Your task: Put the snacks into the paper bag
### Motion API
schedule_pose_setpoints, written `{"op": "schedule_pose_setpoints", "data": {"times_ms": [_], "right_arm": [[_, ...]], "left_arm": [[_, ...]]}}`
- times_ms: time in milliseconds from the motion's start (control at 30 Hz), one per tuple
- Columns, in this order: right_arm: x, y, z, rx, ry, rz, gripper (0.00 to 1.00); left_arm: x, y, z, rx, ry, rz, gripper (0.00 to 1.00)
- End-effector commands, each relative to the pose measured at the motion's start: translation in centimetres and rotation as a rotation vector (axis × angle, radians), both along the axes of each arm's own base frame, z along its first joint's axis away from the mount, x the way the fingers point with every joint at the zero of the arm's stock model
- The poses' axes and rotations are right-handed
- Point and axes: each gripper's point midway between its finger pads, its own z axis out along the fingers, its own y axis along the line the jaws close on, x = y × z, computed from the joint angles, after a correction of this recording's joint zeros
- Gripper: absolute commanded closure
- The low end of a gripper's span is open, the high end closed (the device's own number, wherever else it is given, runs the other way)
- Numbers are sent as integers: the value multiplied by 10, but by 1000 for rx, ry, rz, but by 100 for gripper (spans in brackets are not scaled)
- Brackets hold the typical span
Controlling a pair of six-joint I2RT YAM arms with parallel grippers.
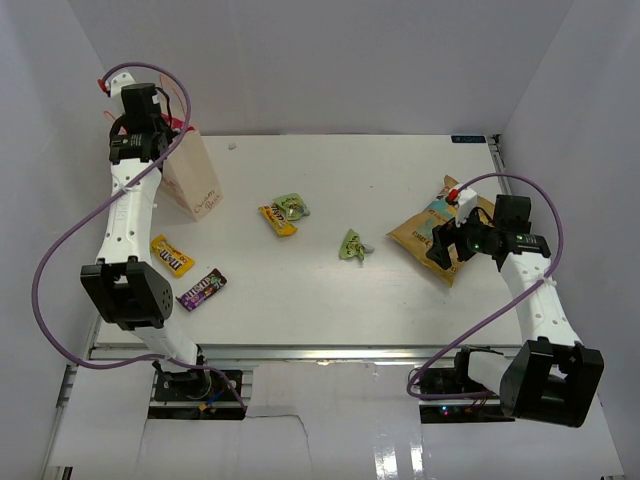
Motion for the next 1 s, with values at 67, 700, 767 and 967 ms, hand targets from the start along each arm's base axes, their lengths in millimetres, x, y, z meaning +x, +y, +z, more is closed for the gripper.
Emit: {"op": "schedule_pose_setpoints", "data": {"times_ms": [67,700,767,967], "right_arm": [[6,1,2,-39,-6,25,8],[40,-3,-44,-532,-21,-109,5],[36,6,-50,-557,-12,-80,2],[28,12,-84,-705,4,-84,9]], "left_arm": [[-15,2,33,-6,-81,8,85],[-34,-72,83,-219,-239,-346,13],[-41,-95,74,-310,-244,-437,11],[-79,-154,42,-557,-193,-642,11]]}}
